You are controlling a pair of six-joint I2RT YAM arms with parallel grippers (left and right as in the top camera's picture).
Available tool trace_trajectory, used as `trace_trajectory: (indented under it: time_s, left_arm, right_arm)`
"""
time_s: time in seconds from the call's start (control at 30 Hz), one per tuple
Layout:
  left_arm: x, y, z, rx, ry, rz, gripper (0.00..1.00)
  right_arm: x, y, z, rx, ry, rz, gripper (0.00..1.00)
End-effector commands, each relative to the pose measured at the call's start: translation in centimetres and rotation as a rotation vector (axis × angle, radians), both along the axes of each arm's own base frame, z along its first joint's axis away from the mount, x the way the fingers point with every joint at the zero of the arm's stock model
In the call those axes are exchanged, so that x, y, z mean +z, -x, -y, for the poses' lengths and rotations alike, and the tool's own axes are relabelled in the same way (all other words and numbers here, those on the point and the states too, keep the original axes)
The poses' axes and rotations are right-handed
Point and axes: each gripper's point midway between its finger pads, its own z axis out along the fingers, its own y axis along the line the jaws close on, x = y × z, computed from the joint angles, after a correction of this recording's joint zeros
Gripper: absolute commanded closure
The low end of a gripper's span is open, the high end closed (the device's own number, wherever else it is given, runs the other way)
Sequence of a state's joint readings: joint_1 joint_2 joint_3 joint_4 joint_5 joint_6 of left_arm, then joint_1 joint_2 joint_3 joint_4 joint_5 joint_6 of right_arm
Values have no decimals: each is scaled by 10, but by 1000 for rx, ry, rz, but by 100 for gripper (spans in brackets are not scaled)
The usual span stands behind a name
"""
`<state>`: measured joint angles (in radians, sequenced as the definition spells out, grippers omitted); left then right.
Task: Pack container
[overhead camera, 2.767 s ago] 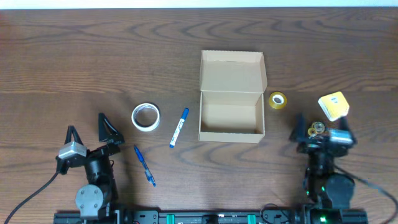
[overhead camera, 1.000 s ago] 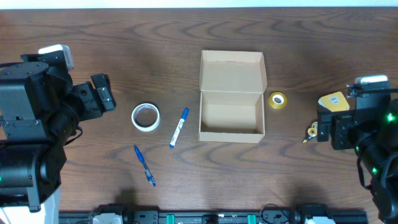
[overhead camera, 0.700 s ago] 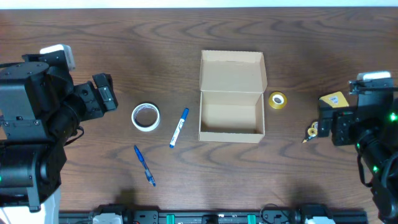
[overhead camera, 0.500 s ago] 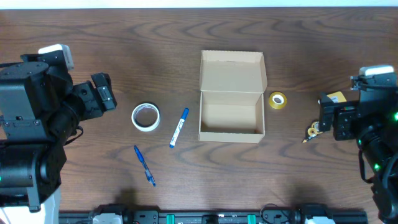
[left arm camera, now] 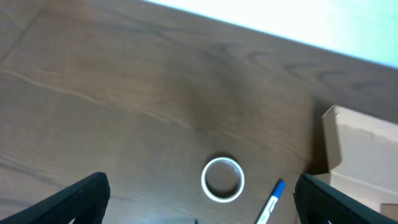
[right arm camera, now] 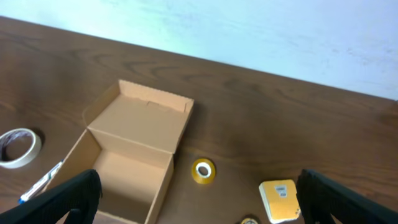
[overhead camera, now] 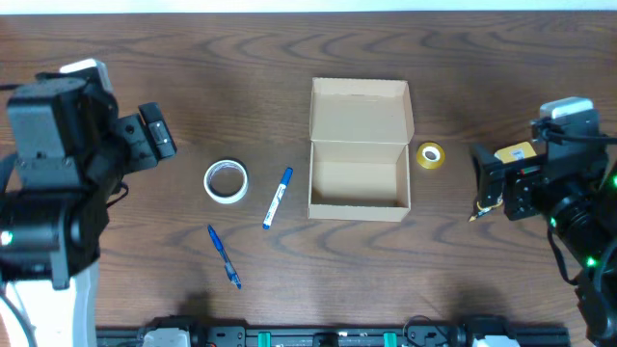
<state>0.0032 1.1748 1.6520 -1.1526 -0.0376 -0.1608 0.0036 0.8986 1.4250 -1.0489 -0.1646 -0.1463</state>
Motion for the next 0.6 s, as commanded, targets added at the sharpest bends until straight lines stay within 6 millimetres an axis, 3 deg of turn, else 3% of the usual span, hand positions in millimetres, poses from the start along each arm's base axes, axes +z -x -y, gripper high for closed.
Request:
trace_trajectory:
  time_s: [0.0,0.13,0.4,0.5,0.57]
  left_arm:
    - [-8,-3,-4,23,-10,-42,4]
    - [-26,1,-2,18,-6,-134,5]
    - [-26,4,0,10,4,-140,4]
    - [-27,4,19,-66,86,-143,4]
    - [-27,3,21,-75,96,-140,4]
  right_arm:
    - [6,3,-2,7,-17,11,1]
    - [3,5,-3,13,-24,-5,1]
    - [2,6,-9,40,-40,-12,1]
    - [3,9,-20,93,-79,-18,1]
    - [2,12,-26,128,-100,-26,1]
